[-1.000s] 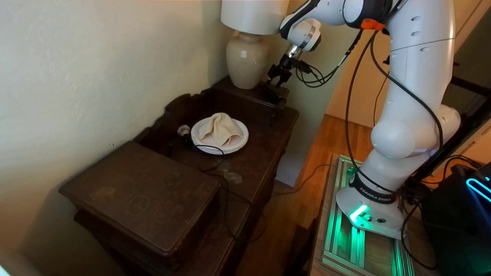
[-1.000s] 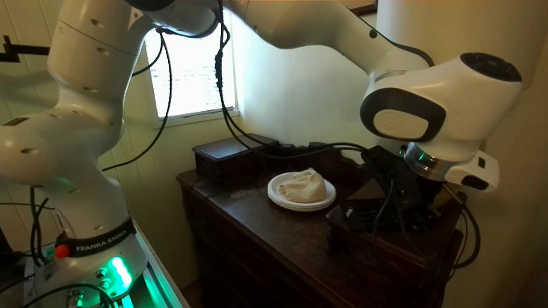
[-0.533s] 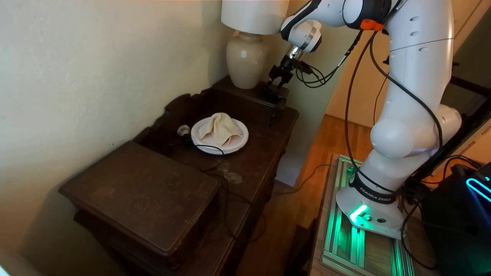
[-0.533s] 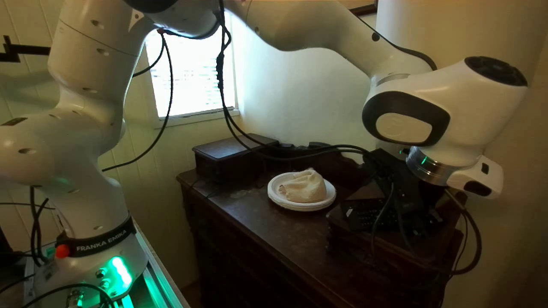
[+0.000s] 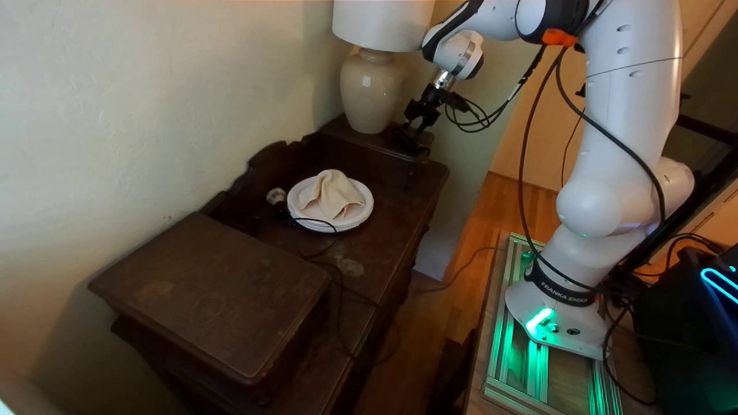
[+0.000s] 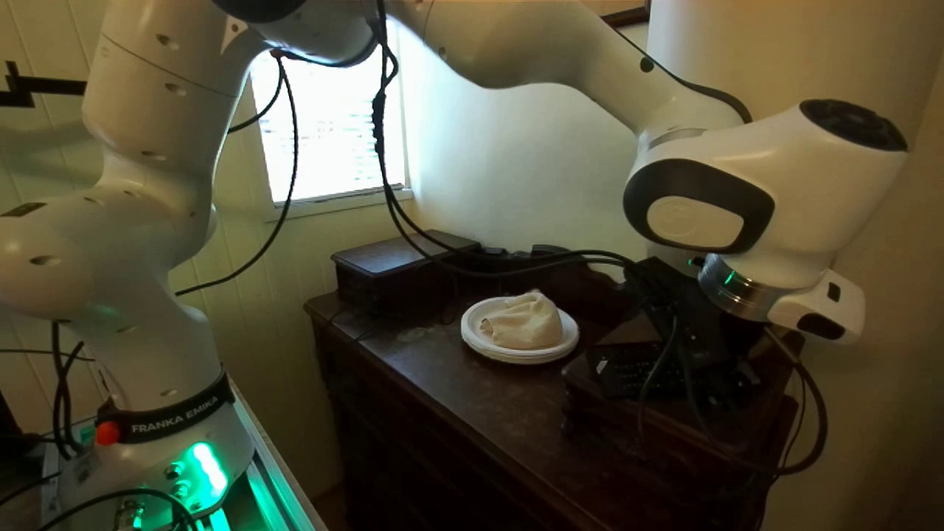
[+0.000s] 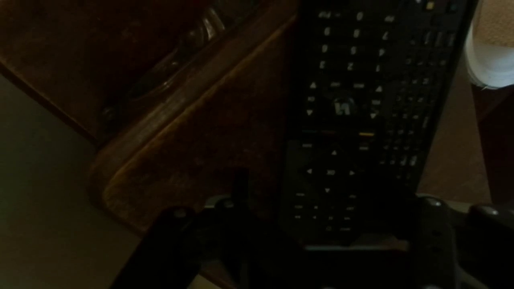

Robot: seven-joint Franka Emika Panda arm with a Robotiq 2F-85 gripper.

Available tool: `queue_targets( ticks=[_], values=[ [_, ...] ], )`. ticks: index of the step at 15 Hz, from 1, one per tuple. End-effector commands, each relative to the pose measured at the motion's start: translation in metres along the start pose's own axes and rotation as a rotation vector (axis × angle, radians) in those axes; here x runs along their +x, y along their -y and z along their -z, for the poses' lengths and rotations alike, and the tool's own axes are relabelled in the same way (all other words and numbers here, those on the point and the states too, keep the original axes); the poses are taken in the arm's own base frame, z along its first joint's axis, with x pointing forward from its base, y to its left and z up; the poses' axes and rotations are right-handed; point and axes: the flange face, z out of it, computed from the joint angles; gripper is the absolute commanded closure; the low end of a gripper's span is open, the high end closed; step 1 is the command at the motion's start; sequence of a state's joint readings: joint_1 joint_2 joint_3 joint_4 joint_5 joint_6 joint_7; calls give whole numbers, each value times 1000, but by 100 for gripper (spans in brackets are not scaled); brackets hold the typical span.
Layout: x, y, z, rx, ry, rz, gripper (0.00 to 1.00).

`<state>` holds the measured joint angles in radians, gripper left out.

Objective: Pick up the remote and put it on the table on the left side

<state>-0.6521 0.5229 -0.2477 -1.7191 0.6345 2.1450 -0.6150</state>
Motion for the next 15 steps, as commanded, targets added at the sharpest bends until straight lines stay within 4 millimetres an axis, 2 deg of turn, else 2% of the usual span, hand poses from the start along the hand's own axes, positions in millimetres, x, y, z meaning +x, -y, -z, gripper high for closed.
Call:
queue_targets(
  ticks=[1, 7, 13, 15],
  values=[
    [-8, 1, 4, -3, 4, -9, 16],
    [-18, 2, 5, -5, 0, -2, 15],
    [-36, 8, 5, 2, -7, -8, 22],
    [-42, 10, 5, -2, -19, -6, 20]
  ],
)
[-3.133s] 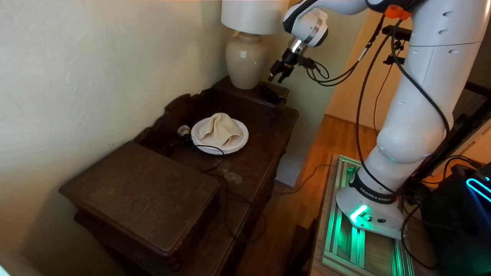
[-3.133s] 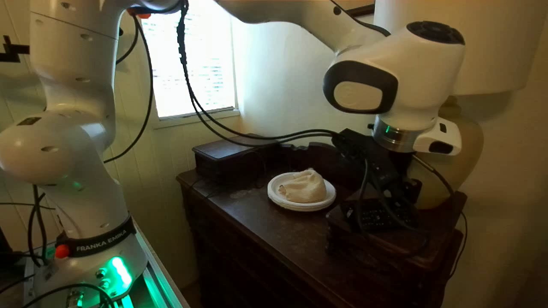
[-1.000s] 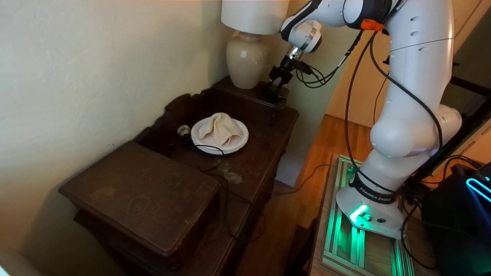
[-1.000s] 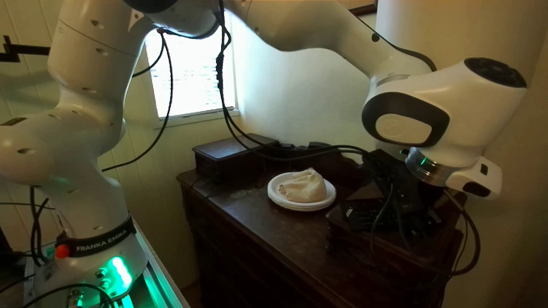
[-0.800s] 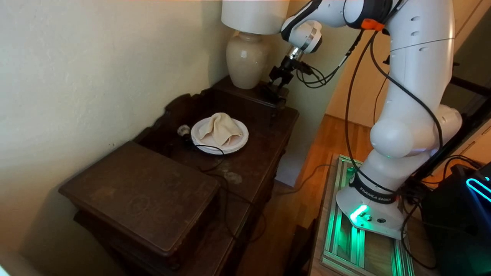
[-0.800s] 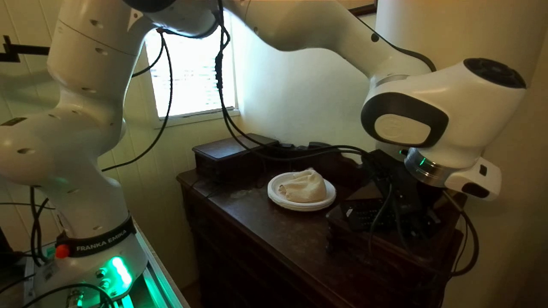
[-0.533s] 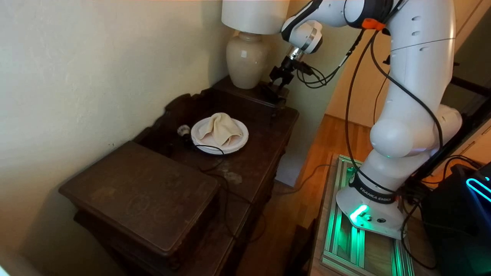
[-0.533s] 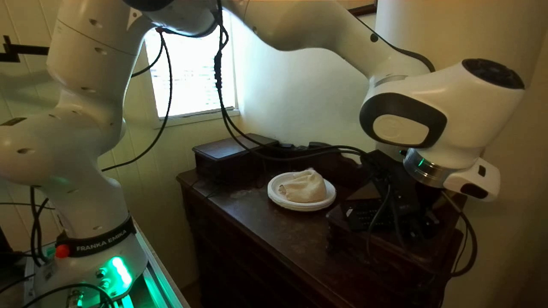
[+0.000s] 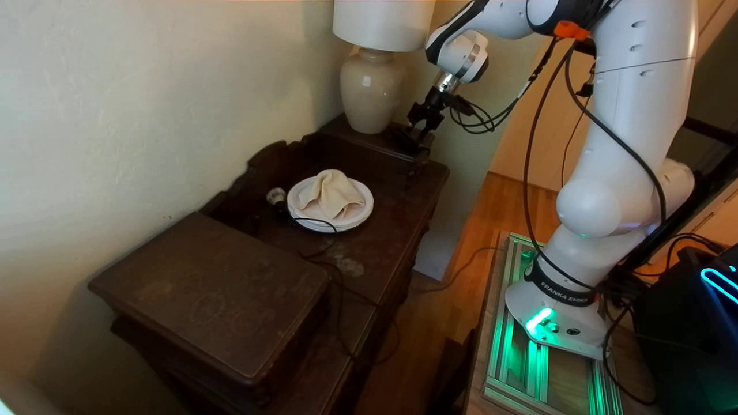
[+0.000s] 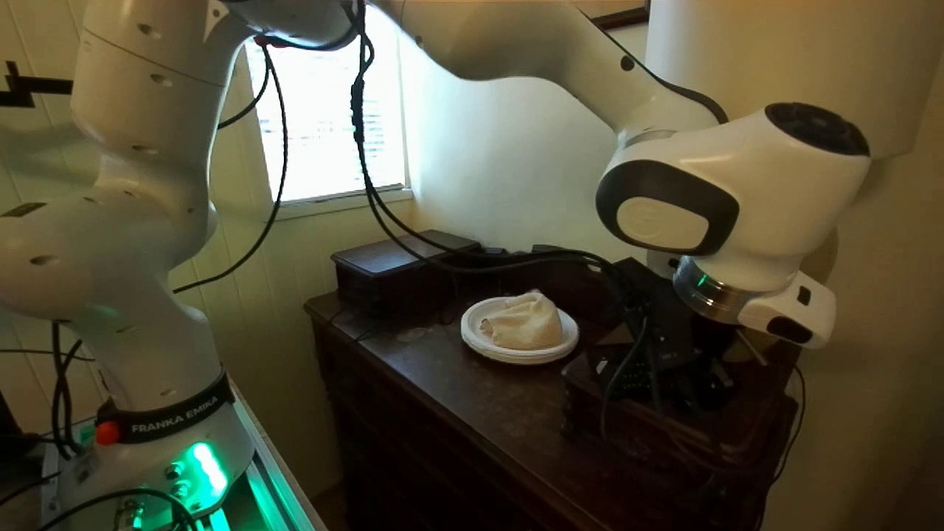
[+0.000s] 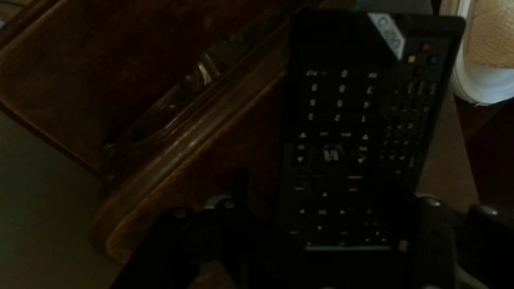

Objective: Pick up the remote and put it on the table on the left side

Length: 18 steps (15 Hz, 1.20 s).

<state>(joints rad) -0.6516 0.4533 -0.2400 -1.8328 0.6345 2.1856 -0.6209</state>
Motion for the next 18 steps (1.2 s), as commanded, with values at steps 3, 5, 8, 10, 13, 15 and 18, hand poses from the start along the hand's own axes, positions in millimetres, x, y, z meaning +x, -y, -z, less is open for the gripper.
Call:
queue_targets(
  ticks=[3, 5, 8, 10, 13, 15, 18],
  values=[
    [-24, 10, 4, -2, -34, 19, 20],
    [-28, 11, 3, -4, -43, 22, 14],
    [-33, 13, -1, -11, -47, 20, 22],
    [-34, 14, -2, -9, -52, 23, 26],
    [-34, 17, -5, -8, -53, 30, 31],
    [-34, 19, -7, -13, -54, 36, 31],
    [-34, 19, -11, -24, -51, 46, 30]
  ],
)
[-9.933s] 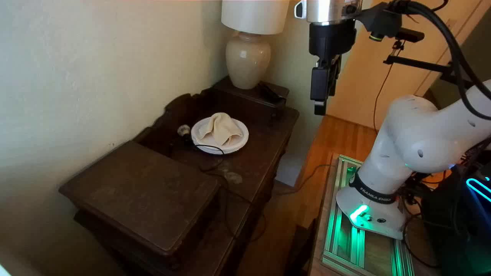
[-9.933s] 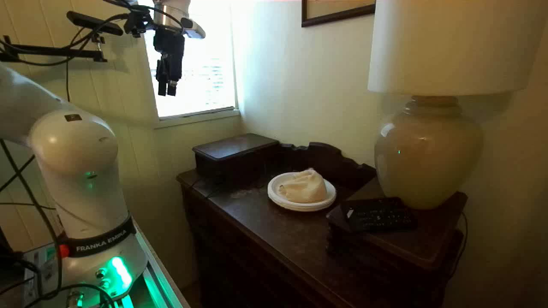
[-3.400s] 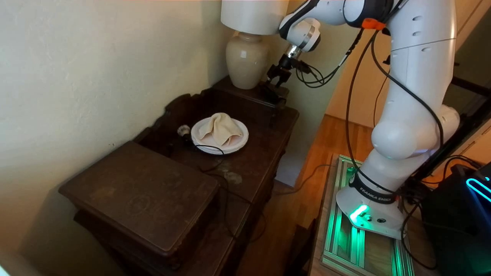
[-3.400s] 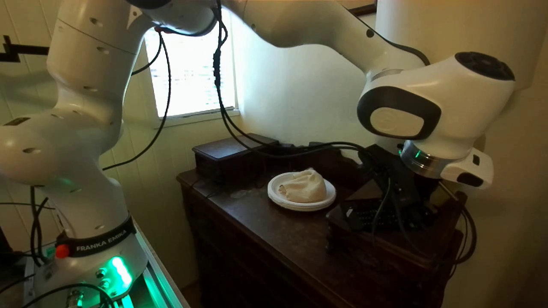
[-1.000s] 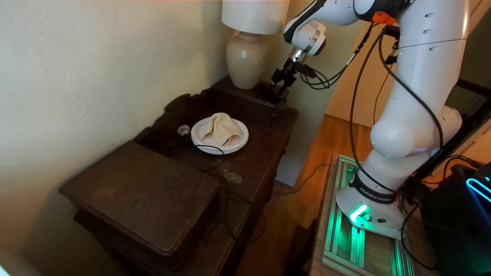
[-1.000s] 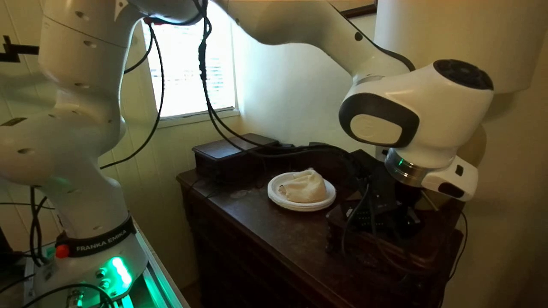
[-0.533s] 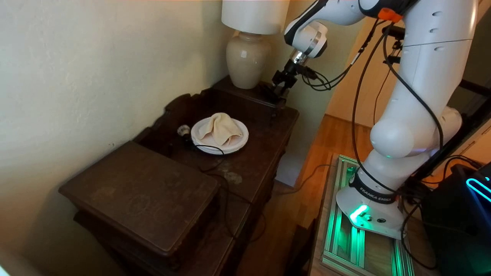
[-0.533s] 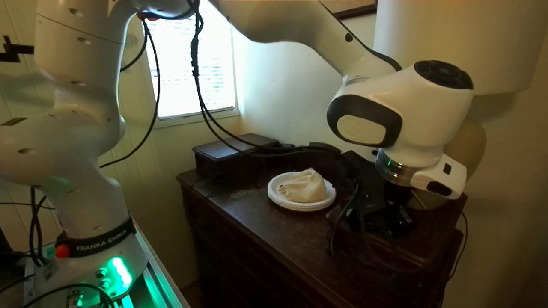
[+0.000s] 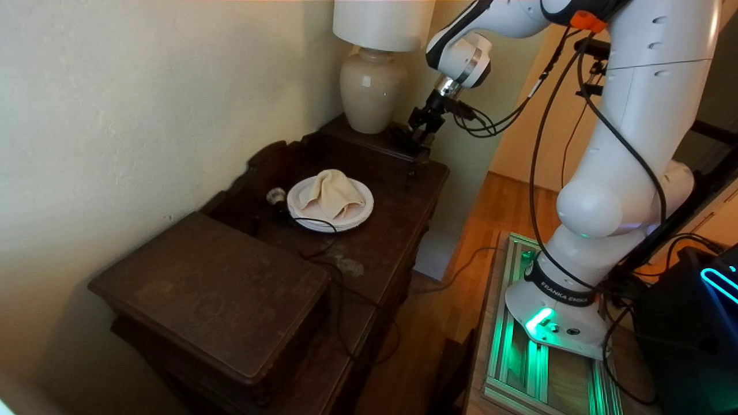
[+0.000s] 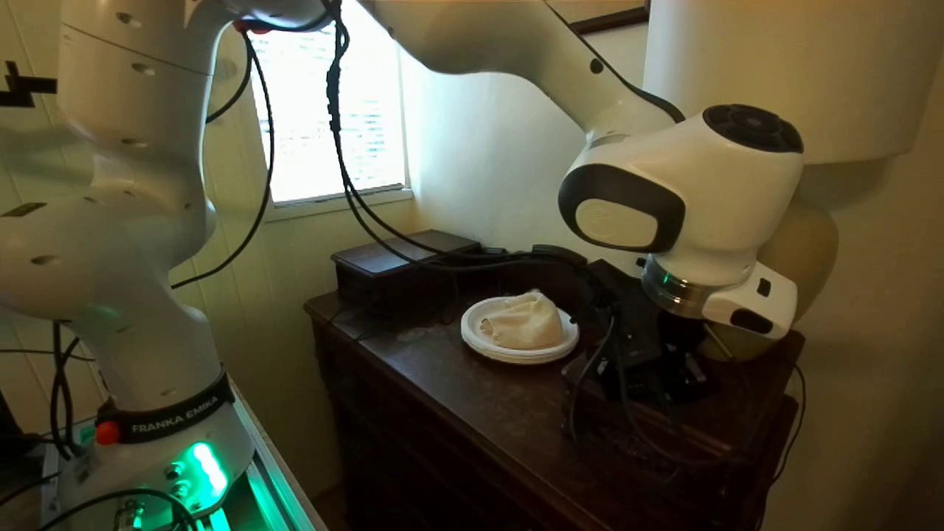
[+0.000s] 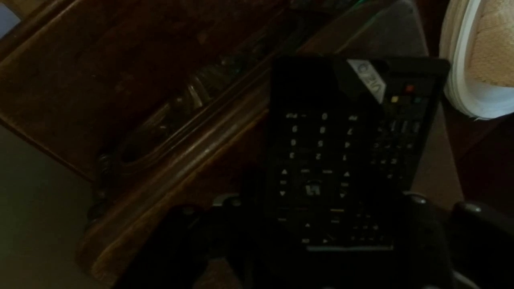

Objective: Pick up the remote and put it on the table on the left side

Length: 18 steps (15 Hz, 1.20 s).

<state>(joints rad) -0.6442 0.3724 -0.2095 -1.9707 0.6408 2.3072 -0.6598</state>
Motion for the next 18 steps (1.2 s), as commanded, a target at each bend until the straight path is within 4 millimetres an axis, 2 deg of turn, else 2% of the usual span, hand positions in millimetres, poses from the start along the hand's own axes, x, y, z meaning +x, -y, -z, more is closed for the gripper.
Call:
queue_targets(
  ticks=[1, 2, 3, 4, 7, 9, 14, 18],
  values=[
    [-10, 7, -7, 0, -7, 18, 34],
    [-10, 7, -8, -2, -4, 21, 37],
    [-11, 8, -10, 0, 2, 26, 55],
    [-10, 9, -9, 0, -2, 28, 62],
    [-16, 12, 0, -14, -10, 44, 65],
    [-27, 17, 9, -42, -11, 63, 65],
    [-74, 30, 28, -255, -118, 191, 65],
    [-114, 52, 28, -393, -236, 347, 65]
  ],
)
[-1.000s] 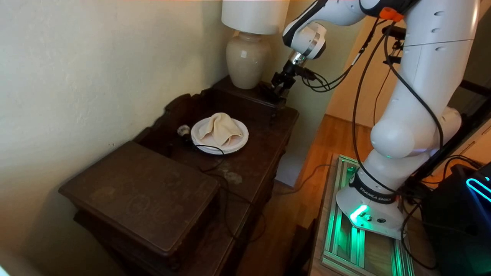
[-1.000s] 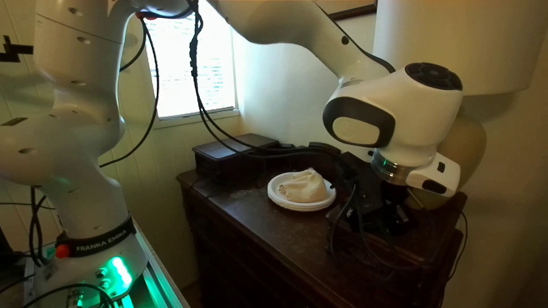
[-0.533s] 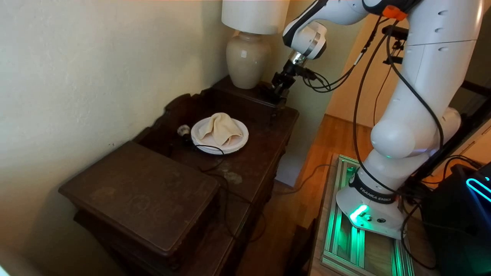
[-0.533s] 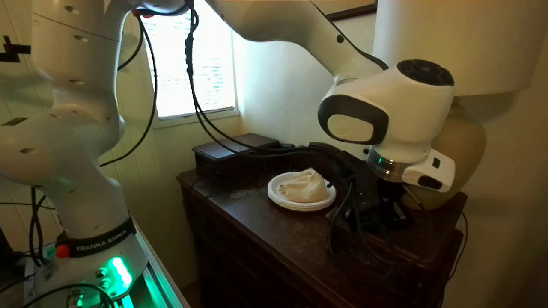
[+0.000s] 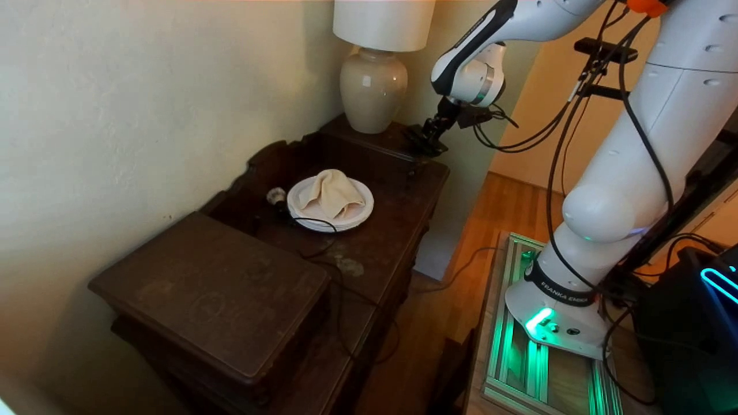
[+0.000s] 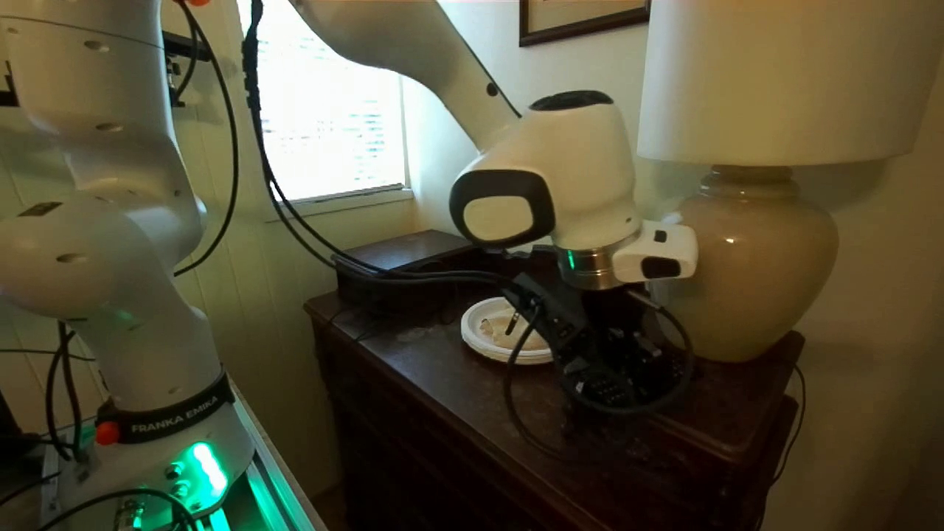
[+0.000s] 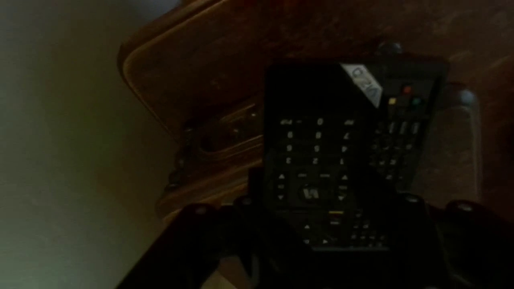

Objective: Pick up the remote and put it on the table on the left side

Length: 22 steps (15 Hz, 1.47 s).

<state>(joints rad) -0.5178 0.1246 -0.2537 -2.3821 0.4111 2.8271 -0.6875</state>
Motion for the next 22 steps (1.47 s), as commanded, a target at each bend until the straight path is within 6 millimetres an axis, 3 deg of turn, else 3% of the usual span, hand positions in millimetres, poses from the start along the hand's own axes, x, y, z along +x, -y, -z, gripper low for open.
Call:
queue_targets(
  ticks=[1, 4, 7, 8, 11, 12, 13, 17, 18, 22],
  values=[
    [-43, 35, 24, -83, -95, 159, 65],
    [-69, 64, 32, -135, -167, 291, 65],
    [-88, 76, 27, -200, -237, 413, 65],
    [-70, 69, 20, -252, -246, 461, 65],
    [-68, 73, 31, -335, -323, 574, 65],
    [-72, 70, 24, -287, -281, 506, 65],
    [-71, 70, 24, -294, -286, 515, 40],
    [-73, 70, 21, -290, -277, 514, 40],
    [-73, 70, 21, -290, -277, 514, 65],
    [-65, 75, 40, -445, -376, 661, 65]
  ],
)
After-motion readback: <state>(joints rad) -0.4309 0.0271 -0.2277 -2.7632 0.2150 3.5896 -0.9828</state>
